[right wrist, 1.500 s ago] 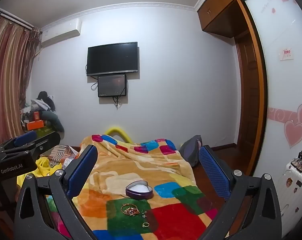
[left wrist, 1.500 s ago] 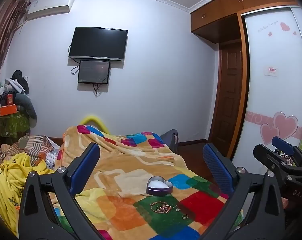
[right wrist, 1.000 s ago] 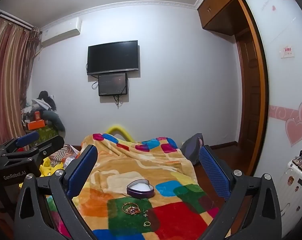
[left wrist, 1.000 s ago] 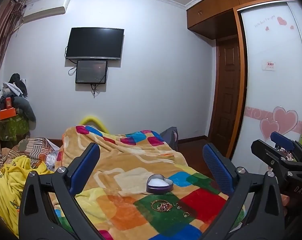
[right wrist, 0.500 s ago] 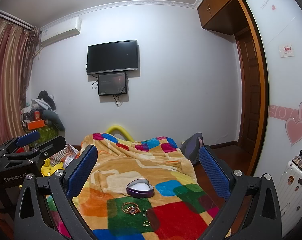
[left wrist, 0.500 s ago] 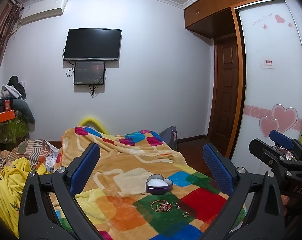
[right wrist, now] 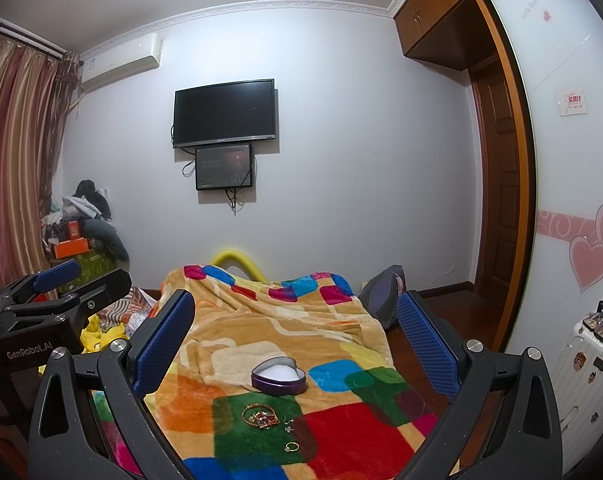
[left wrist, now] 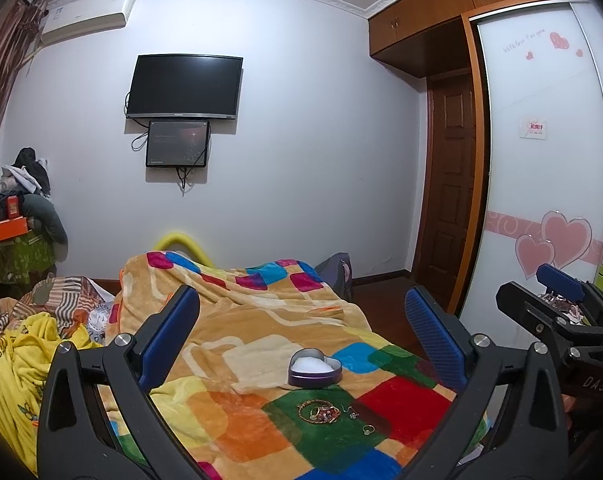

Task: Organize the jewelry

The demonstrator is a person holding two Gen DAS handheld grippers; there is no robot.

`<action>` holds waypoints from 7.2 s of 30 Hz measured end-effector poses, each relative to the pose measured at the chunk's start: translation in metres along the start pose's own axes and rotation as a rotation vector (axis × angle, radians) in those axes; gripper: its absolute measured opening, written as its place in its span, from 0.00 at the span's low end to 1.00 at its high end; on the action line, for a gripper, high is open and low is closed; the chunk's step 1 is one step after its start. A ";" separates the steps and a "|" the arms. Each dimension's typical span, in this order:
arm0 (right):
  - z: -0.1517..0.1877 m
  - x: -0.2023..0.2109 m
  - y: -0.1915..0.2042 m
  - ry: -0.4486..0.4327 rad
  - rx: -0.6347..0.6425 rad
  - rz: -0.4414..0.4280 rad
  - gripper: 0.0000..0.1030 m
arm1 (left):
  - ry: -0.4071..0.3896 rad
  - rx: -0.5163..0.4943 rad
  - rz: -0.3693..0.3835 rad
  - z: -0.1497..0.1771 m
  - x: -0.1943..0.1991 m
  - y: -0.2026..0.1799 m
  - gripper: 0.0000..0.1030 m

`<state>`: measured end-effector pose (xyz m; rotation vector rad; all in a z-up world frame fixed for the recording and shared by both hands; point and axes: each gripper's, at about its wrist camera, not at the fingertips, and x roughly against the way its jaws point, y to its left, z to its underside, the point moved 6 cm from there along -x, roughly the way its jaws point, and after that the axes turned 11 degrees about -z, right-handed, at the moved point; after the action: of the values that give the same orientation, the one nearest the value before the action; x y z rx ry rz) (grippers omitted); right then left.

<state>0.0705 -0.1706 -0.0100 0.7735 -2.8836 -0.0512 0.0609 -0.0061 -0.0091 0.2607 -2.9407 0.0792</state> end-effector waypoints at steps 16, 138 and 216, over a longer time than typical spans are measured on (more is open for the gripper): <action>0.005 -0.006 -0.002 0.011 -0.002 -0.010 0.98 | 0.005 0.009 0.000 -0.001 -0.002 0.003 1.00; 0.131 -0.127 -0.058 0.531 -0.155 -0.210 0.19 | 0.549 -0.086 0.141 0.132 -0.185 -0.029 0.01; 0.170 -0.254 -0.057 0.710 -0.087 -0.263 0.22 | 0.677 -0.224 0.163 0.172 -0.310 -0.042 0.08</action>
<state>0.2883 -0.0942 -0.2180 0.9196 -2.0927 0.0571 0.3372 -0.0069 -0.2360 -0.0402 -2.2641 -0.1184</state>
